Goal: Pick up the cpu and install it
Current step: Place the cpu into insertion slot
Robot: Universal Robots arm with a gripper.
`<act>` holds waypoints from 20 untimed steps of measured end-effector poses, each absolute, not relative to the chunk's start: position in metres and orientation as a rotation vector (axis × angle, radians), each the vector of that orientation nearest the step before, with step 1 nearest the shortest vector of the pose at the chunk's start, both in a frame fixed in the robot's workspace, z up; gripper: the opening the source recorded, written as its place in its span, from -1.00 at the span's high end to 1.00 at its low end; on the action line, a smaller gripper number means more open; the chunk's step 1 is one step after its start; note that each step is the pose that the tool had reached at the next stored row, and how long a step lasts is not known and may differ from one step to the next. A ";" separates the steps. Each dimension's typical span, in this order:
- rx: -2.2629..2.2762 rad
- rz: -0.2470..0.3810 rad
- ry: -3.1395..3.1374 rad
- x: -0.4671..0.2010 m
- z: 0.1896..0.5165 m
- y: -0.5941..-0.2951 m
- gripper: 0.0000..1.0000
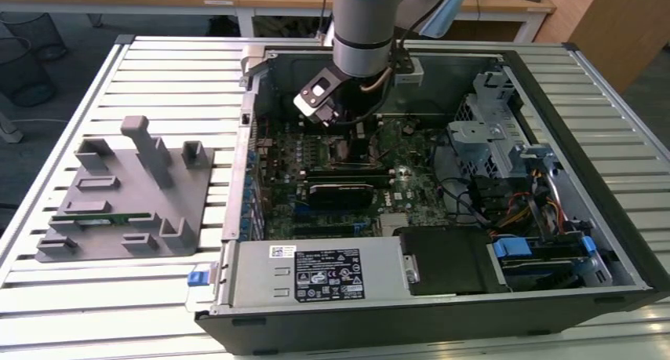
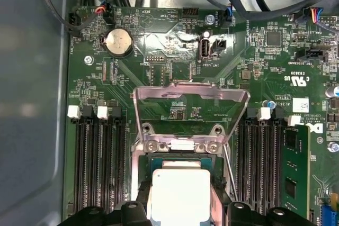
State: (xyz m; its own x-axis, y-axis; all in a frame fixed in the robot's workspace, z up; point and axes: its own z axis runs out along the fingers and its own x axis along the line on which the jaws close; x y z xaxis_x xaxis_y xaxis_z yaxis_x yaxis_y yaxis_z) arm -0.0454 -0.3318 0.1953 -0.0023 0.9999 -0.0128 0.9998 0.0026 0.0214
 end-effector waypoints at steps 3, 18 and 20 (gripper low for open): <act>2.202 0.009 2.207 -0.045 0.195 -0.332 -0.05; 2.202 0.010 2.207 -0.045 0.198 -0.332 -0.20; 2.202 0.010 2.207 -0.045 0.201 -0.332 -0.20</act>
State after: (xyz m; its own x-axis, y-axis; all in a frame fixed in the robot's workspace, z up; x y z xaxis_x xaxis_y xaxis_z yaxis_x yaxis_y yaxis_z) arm -0.0453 -0.3317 0.2014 -0.0023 0.9999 -0.0126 0.9998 0.0026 0.0213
